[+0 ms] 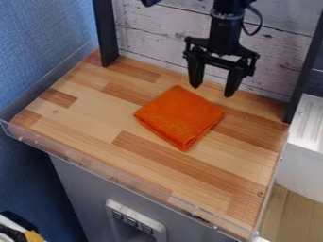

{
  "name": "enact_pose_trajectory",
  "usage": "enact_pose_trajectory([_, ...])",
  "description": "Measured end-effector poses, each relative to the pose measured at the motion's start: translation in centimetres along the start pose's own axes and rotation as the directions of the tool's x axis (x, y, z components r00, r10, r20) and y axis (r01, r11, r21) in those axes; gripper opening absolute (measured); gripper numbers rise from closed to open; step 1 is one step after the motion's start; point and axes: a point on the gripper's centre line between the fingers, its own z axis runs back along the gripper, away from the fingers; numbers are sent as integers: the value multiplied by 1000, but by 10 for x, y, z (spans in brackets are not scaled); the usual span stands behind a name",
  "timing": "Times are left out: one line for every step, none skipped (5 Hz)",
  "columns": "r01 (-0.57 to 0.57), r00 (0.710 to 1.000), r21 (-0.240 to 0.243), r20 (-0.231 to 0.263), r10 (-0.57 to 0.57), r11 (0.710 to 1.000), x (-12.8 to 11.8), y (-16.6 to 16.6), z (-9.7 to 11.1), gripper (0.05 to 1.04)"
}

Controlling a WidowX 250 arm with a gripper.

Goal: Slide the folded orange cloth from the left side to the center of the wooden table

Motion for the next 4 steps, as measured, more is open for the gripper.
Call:
enact_pose_trajectory([15, 1000, -2, 18, -15, 1000, -1, 0, 19, 1001])
enact_pose_trajectory([26, 999, -7, 47, -26, 1000, -3, 4, 34, 1000])
enact_pose_trajectory([16, 998, -13, 60, -15, 1000, -3, 12, 40, 1000])
enact_pose_trajectory([18, 998, -19, 56, -17, 1000, -3, 14, 41, 1001])
